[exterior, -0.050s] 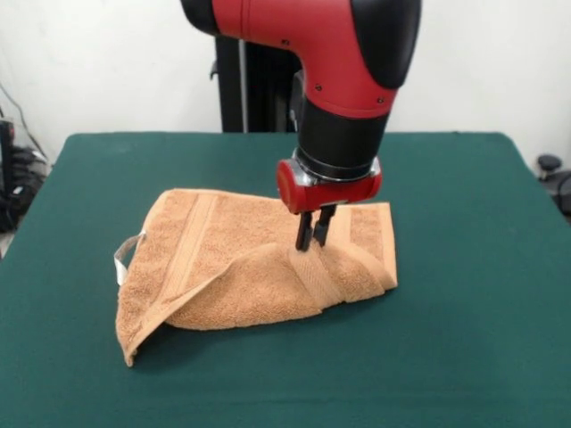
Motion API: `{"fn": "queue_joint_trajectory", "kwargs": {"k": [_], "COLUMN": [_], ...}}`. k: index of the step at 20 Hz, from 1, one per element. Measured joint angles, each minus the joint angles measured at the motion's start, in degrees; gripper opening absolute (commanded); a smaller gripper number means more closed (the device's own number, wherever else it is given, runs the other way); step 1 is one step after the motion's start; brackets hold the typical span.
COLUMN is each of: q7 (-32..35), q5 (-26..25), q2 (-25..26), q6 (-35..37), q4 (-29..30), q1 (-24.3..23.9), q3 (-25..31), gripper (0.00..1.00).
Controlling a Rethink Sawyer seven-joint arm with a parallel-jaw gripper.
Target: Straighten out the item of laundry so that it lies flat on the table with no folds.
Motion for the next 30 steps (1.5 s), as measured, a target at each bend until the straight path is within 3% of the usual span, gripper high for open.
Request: {"fn": "queue_joint_trajectory", "kwargs": {"k": [30], "q7": [0.0], "q5": [3.03], "q2": [3.9], "q6": [-2.62], "q4": [-2.61], "q1": [0.67], "q3": [0.39], "gripper": [0.0]}}
